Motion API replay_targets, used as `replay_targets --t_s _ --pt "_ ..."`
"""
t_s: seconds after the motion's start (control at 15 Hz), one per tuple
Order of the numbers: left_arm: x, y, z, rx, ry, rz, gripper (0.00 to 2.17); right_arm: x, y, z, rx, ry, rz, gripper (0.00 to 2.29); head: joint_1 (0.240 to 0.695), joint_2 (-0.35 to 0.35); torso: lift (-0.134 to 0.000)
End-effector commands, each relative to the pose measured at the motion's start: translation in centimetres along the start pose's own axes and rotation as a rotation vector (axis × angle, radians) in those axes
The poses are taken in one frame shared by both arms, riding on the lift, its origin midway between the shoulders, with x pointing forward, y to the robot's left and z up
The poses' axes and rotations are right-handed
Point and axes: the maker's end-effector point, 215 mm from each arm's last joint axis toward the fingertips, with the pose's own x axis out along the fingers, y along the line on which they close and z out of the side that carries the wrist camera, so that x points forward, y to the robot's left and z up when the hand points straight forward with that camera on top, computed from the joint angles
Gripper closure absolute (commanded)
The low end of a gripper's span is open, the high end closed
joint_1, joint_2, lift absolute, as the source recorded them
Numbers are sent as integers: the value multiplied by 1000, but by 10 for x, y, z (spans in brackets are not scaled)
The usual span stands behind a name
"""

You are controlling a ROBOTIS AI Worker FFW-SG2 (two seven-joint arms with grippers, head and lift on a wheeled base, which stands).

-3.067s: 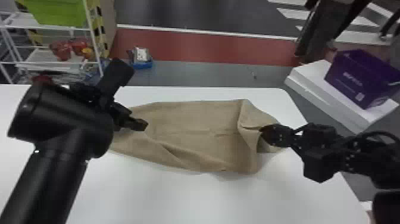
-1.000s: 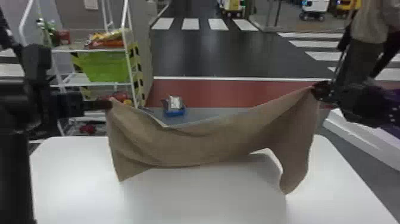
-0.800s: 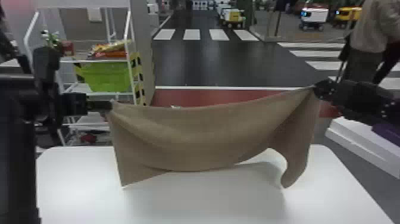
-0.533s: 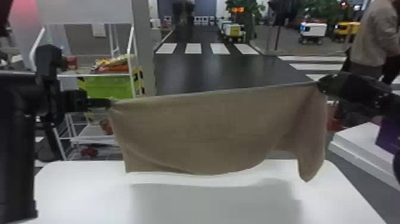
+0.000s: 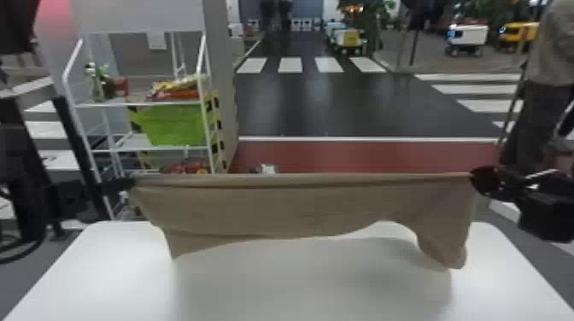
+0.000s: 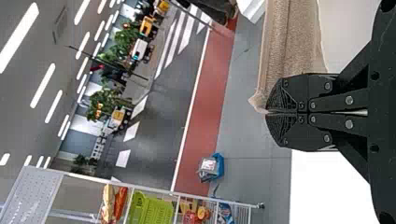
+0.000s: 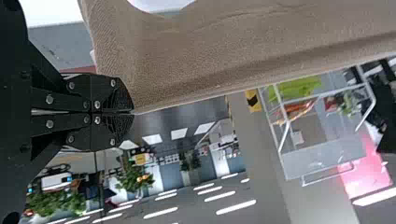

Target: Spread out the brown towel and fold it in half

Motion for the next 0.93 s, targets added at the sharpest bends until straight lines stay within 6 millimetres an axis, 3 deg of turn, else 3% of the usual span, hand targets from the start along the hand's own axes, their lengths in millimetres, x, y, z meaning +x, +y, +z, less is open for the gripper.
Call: replay_targets --t_s 0.0,0.2,0.33,0.4,0.6,0.87 --pt "-47 19 -38 -2 -40 1 2142 -33 45 -3 -49 -39 57 1710 489 75 -134" --pt "-108 39 -78 18 -120 8 2142 -66 104 4 -81 -87 146 1710 577 102 -134" --pt "-142 53 -96 32 -161 10 2142 -84 148 19 -118 -135 222 1710 637 126 -134" --pt "-156 57 -103 74 -199 13 2142 -92 173 29 -130 -167 267 1710 695 161 -134" --pt "-183 75 -133 206 -260 53 2142 -99 223 46 -131 -210 350 1710 695 224 -134" --pt "-195 95 -163 283 -317 75 2142 -106 261 63 -156 -254 431 1710 695 312 -134"
